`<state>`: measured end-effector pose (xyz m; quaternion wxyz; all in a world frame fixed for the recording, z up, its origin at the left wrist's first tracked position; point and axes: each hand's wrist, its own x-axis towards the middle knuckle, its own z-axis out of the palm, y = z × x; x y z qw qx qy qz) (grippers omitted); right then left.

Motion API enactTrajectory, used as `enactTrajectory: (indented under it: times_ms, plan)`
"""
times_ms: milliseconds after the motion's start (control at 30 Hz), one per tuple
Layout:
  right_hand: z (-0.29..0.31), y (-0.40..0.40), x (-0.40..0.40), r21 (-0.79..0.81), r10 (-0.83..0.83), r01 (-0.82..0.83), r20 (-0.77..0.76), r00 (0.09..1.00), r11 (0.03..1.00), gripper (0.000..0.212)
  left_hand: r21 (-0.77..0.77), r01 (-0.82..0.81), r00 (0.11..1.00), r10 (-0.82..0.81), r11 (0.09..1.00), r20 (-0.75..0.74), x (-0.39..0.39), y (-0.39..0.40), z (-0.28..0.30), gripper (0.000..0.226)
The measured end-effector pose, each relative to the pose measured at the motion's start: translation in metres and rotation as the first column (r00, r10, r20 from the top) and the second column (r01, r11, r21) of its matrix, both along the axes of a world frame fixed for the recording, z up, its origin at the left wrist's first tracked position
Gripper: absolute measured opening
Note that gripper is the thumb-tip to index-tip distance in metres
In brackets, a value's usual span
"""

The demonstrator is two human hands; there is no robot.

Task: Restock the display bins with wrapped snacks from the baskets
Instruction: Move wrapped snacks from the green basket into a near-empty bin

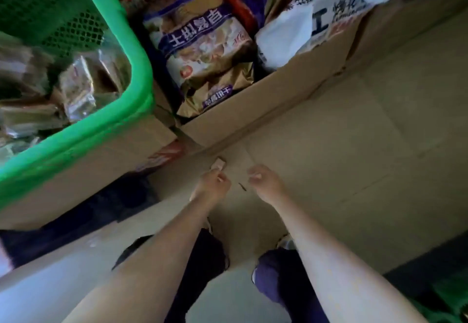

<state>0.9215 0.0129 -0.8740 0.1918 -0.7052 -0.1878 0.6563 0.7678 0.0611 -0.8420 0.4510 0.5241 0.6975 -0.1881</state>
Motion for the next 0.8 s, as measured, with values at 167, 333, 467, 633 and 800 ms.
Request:
enactTrajectory:
  times_ms: [167, 333, 467, 633, 800]
  plan:
    - [-0.171, 0.011, -0.02, -0.074, -0.118, 0.099, -0.338, 0.934, 0.992, 0.03, 0.088, -0.035, 0.999, 0.036, 0.996, -0.014, -0.028, 0.004, -0.147, 0.044]
    - [-0.224, 0.039, -0.053, -0.226, -0.238, 0.177, -0.285, 0.928, 0.958, 0.04, 0.189, -0.008, 0.996, 0.025, 0.982, -0.087, -0.046, 0.017, -0.27, 0.05]
    - [-0.282, 0.046, -0.072, -0.291, -0.335, 0.249, -0.301, 0.893, 0.924, 0.055, 0.201, 0.082, 0.986, -0.05, 0.976, -0.158, -0.051, 0.021, -0.34, 0.049]
    - [-0.3, 0.039, -0.069, -0.273, -0.397, 0.318, -0.319, 0.86, 0.908, 0.052, 0.131, 0.047, 0.991, -0.029, 0.99, -0.132, -0.036, 0.022, -0.345, 0.046]
    - [-0.2, 0.012, -0.029, -0.218, -0.466, 0.418, -0.27, 0.843, 0.882, 0.044, -0.107, -0.361, 0.899, 0.376, 0.926, 0.225, -0.01, -0.004, -0.242, 0.041]
